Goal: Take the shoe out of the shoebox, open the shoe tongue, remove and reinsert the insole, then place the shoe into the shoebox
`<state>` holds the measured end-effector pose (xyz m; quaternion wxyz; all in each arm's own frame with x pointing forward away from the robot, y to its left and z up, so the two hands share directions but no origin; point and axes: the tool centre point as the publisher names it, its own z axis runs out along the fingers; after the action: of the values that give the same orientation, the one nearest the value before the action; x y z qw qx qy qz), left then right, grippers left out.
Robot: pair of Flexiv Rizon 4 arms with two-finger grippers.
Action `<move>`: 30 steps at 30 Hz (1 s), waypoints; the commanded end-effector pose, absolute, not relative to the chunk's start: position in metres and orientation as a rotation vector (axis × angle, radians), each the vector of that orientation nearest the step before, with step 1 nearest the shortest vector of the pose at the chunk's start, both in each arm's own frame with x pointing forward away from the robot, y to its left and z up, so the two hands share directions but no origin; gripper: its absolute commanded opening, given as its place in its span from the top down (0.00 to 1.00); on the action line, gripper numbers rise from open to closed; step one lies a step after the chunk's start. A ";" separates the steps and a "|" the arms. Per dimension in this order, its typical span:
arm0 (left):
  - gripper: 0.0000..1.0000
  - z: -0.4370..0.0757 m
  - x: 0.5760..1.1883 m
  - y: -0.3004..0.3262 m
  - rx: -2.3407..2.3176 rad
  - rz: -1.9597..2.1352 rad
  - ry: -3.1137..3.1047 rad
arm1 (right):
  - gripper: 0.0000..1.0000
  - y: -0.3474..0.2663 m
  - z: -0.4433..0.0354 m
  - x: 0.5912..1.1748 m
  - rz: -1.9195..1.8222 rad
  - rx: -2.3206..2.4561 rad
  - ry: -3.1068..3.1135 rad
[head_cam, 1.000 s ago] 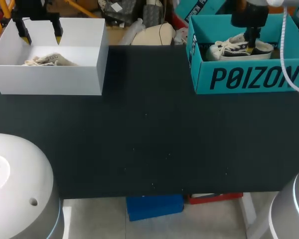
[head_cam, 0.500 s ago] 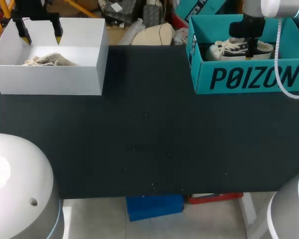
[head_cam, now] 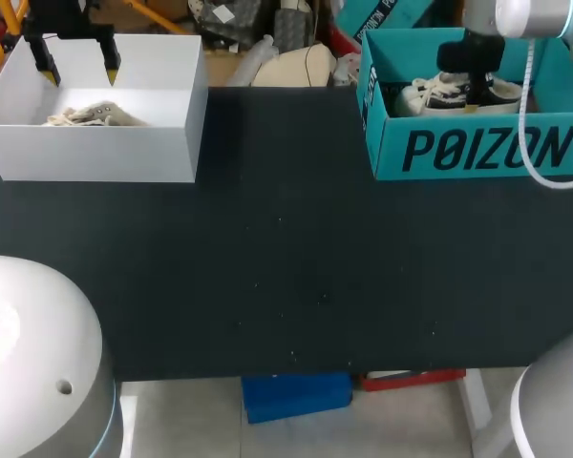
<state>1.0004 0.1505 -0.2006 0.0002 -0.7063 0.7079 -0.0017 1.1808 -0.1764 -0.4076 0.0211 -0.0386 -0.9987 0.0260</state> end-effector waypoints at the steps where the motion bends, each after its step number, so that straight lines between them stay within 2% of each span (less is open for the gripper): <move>1: 0.00 -0.201 1.000 0.151 -2.219 -0.004 2.223 | 1.00 -0.177 -0.387 1.172 0.080 -0.138 -3.125; 22: 0.00 -0.201 1.000 0.151 -2.219 -0.004 2.223 | 1.00 -0.186 -0.234 1.122 0.216 -0.334 -3.313; 30: 0.00 -0.201 1.000 0.151 -2.219 -0.004 2.223 | 1.00 -0.160 -0.165 1.098 0.325 -0.391 -3.422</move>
<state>1.0004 0.1504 -0.2006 0.0002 -0.7062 0.7080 -0.0017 1.1487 -0.1862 -0.2368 -0.0594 -0.1154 -0.9889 0.0722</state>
